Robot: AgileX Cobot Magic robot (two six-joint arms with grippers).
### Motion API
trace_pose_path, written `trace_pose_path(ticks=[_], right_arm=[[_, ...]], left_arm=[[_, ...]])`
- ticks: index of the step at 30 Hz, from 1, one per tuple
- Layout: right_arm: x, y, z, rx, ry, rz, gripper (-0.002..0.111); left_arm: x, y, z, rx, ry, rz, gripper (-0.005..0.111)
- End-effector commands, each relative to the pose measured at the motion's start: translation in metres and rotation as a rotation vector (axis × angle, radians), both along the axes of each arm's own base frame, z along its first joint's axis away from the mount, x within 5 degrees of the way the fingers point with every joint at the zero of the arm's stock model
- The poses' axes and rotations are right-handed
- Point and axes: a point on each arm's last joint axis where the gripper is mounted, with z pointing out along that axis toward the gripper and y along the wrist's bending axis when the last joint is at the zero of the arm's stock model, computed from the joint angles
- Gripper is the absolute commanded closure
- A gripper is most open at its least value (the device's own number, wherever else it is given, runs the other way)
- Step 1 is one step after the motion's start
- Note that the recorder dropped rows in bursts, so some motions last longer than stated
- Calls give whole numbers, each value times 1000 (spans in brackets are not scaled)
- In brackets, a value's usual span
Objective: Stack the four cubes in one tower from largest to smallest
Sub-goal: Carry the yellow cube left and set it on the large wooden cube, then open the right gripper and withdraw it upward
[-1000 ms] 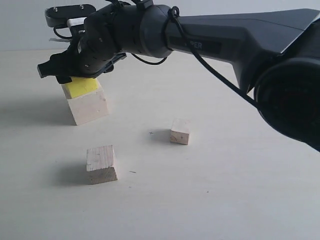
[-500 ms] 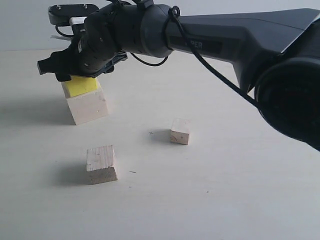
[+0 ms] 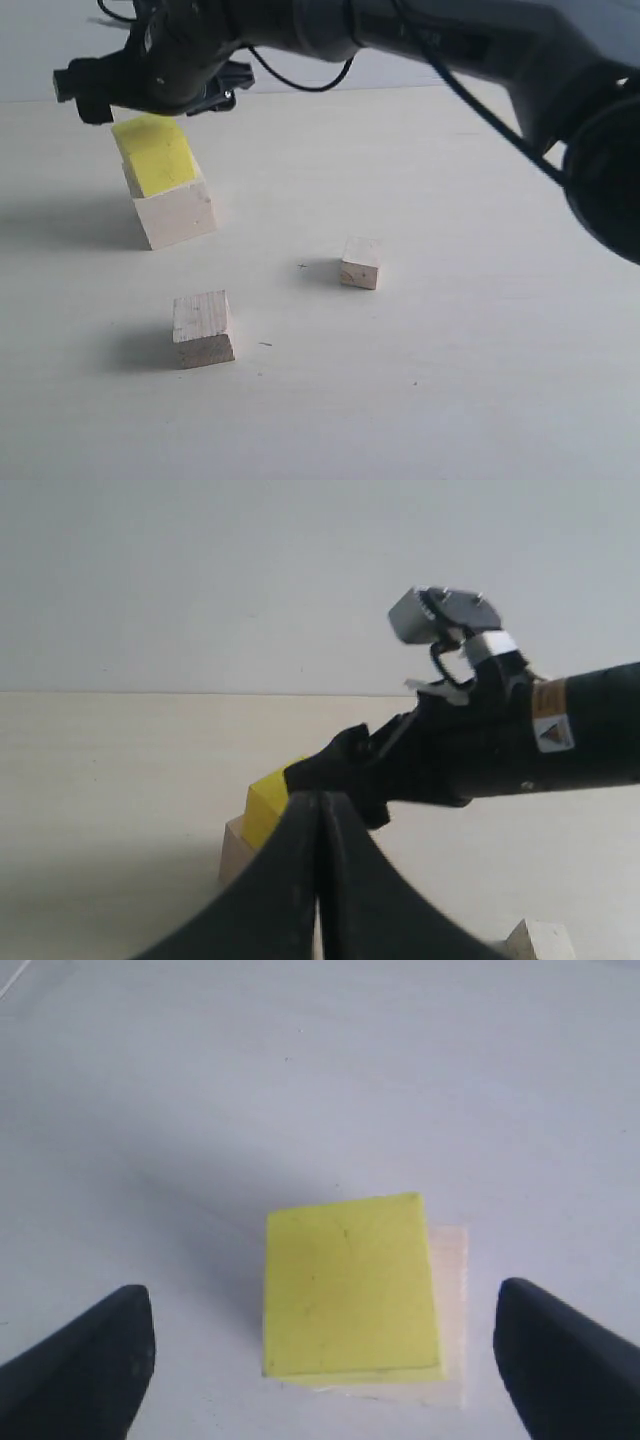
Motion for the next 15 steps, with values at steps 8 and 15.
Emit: trace_pose_path(ticks=[8, 15], right_arm=[[-19, -45, 45, -448, -35, 148, 107], [-41, -62, 83, -323, -100, 143, 108]], left_arm=[[31, -6, -26, 70, 139, -6, 107], [36, -5, -31, 113, 154, -7, 107]])
